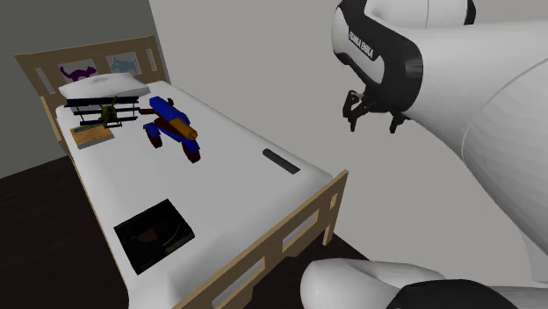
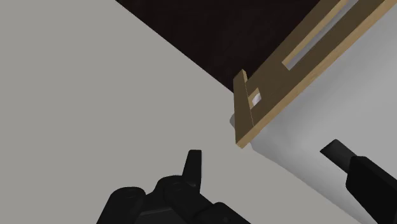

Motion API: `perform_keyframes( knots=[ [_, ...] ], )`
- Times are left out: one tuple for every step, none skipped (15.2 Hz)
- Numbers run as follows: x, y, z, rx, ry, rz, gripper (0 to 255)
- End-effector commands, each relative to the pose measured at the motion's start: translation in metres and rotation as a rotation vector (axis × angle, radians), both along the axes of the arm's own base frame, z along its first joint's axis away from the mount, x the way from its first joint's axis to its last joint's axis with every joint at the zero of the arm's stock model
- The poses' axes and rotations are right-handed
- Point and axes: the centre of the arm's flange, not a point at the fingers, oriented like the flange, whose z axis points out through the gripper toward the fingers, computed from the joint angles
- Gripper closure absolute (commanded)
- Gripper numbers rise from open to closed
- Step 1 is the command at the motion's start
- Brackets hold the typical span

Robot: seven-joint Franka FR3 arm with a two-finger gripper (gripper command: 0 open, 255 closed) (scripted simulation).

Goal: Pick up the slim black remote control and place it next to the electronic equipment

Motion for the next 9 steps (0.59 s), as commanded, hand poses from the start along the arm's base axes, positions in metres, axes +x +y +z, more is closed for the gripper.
perform_keyframes(
  knots=[
    [0.000, 0.000, 0.000, 0.000, 0.000, 0.000, 0],
    [0.011, 0.002, -0.007, 0.002, 0.006, 0.026, 0],
    [0.022, 0.004, -0.015, 0.004, 0.012, 0.051, 0],
    [0.033, 0.007, -0.022, 0.006, 0.018, 0.077, 0],
    [0.044, 0.010, -0.030, 0.008, 0.024, 0.103, 0],
    [0.055, 0.013, -0.038, 0.010, 0.030, 0.128, 0],
    [0.065, 0.016, -0.045, 0.012, 0.036, 0.154, 0],
    [0.076, 0.020, -0.053, 0.014, 0.043, 0.180, 0],
    [0.086, 0.024, -0.061, 0.016, 0.049, 0.205, 0]
  ],
)
